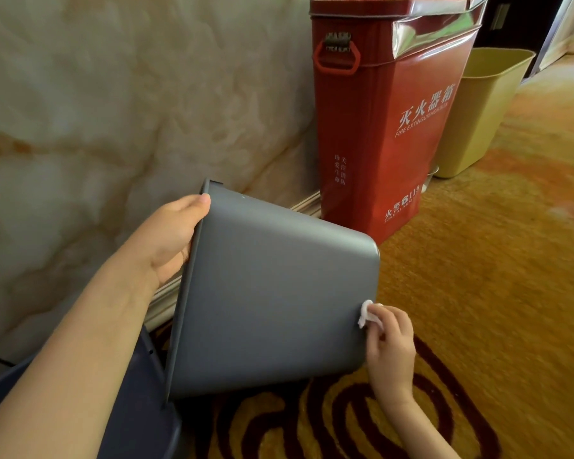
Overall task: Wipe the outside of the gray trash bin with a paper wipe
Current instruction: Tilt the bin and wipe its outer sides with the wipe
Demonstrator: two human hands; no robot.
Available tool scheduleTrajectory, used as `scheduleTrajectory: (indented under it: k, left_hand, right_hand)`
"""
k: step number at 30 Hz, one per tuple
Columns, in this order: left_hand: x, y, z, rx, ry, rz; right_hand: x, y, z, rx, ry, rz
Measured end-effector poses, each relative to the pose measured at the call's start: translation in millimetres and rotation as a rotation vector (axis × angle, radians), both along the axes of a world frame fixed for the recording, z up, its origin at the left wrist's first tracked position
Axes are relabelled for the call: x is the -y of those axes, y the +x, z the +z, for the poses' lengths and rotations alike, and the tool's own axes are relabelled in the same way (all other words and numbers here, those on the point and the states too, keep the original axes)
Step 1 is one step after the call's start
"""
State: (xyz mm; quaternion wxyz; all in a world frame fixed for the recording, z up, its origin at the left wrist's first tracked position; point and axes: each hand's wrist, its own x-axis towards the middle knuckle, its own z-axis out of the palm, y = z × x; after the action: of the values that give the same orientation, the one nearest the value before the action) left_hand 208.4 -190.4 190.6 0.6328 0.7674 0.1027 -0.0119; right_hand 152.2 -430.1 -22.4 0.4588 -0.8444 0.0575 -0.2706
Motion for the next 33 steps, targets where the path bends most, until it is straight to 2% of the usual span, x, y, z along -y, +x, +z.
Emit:
scheduleTrajectory:
  k: [2, 5, 7, 10, 13, 18, 21, 23, 25, 30, 33]
  left_hand:
    - [-0.4, 0.0, 1.2, 0.006, -0.073, -0.025]
    - [-0.3, 0.2, 2.4, 0.021, -0.139, -0.054]
    - [1.0, -0.3, 1.9, 0.029, -0.189, -0.076]
    - [2.6, -0.1, 2.1, 0.008, -0.286, -0.095]
    - [3.0, 1.6, 0.7, 0.004, -0.180, -0.051]
    - [2.7, 4.5, -3.9, 0.088, 0.092, 0.042]
    - [9.7, 4.3, -2.8, 0.110, 0.038, 0.035]
    - [18.4, 1.6, -2.7, 0.149, -0.022, 0.049]
    - [24.1, 0.2, -4.1, 0.187, -0.038, 0.046]
    - [13.2, -15.2, -16.0, 0.229, -0.080, -0.167]
    - [-2.5, -23.1, -27.4, 0.192, -0.034, -0.253]
  right_hand:
    - [-12.6, 1.4, 17.7, -0.029, 0.183, -0.099]
    - [-58.5, 5.6, 70.5, 0.184, 0.270, -0.036]
    - [-98.0, 7.0, 106.8, 0.305, 0.277, 0.104]
    - [-135.3, 11.1, 135.6, 0.377, 0.229, 0.290]
    - [-122.4, 22.3, 119.4, 0.386, 0.145, 0.273]
    - [-58.8, 30.6, 67.0, 0.231, 0.250, -0.054]
    - [-27.0, 38.2, 42.6, 0.059, 0.410, -0.246]
    - [-15.0, 44.4, 33.4, -0.112, 0.623, -0.338]
    - [-10.7, 52.3, 30.8, -0.227, 0.773, -0.364]
    - [-10.8, 61.2, 32.6, -0.336, 0.876, -0.347]
    - [-26.3, 45.0, 42.5, -0.313, 0.790, -0.356]
